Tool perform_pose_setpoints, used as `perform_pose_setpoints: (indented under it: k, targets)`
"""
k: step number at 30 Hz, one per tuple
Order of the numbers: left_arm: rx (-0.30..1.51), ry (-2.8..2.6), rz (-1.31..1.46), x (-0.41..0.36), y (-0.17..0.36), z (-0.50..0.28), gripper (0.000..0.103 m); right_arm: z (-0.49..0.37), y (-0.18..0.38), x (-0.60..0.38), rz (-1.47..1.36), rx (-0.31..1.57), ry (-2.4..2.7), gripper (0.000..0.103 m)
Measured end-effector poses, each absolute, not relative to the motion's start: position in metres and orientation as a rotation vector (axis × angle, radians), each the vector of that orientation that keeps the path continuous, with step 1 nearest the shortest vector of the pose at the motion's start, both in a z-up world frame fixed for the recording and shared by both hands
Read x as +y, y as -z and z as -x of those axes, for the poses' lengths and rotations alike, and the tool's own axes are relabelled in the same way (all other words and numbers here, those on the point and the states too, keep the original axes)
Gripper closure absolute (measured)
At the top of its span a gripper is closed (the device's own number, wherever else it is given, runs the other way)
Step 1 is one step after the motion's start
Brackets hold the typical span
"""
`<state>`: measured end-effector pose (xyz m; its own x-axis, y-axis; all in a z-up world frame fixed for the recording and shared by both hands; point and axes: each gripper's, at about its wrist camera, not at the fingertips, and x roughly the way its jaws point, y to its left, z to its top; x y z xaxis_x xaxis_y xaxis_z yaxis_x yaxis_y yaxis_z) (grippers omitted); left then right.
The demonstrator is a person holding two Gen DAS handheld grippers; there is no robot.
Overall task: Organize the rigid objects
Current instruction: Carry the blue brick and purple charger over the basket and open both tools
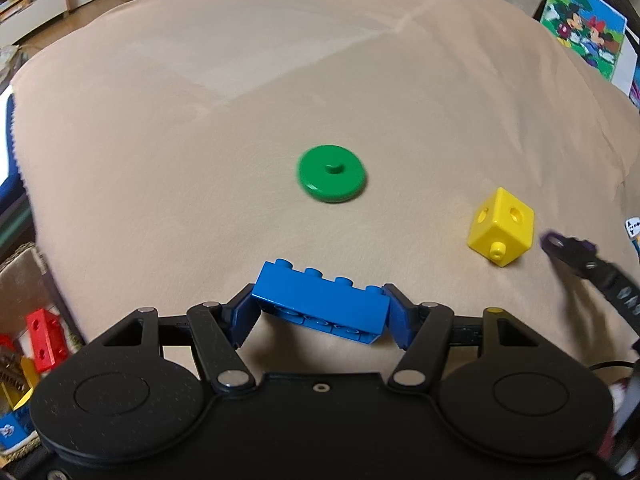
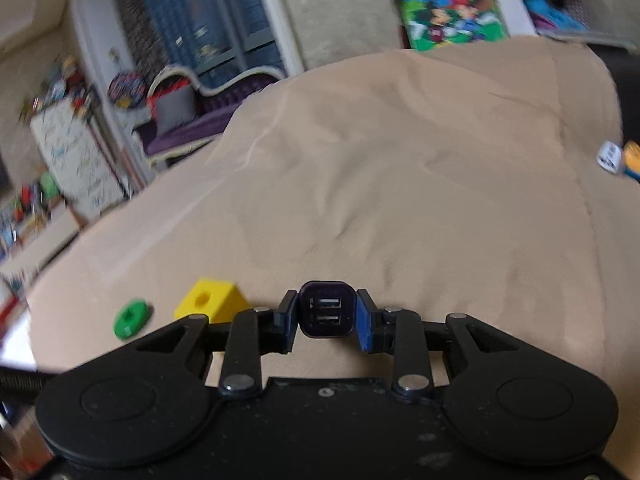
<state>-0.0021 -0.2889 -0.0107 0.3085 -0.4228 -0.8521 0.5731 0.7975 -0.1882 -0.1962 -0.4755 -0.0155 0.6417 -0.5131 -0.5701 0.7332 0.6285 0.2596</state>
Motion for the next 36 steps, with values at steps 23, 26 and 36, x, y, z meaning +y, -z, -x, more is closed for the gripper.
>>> perform_pose_setpoints:
  k: [23,26,36]
  targets:
    - [1.092,0.28,0.032,-0.072,-0.009,-0.058,0.042,0.139,-0.06,-0.355,-0.503,0.548,0.446,0.075]
    - [1.094,0.212,0.004,-0.051,-0.006,-0.063,0.042,0.106,-0.064,-0.315,-0.476,0.604,0.337,0.075]
    - [1.236,0.14,0.106,-0.006,0.036,-0.083,0.042,0.004,-0.034,-0.198,-0.385,0.858,0.122,0.075]
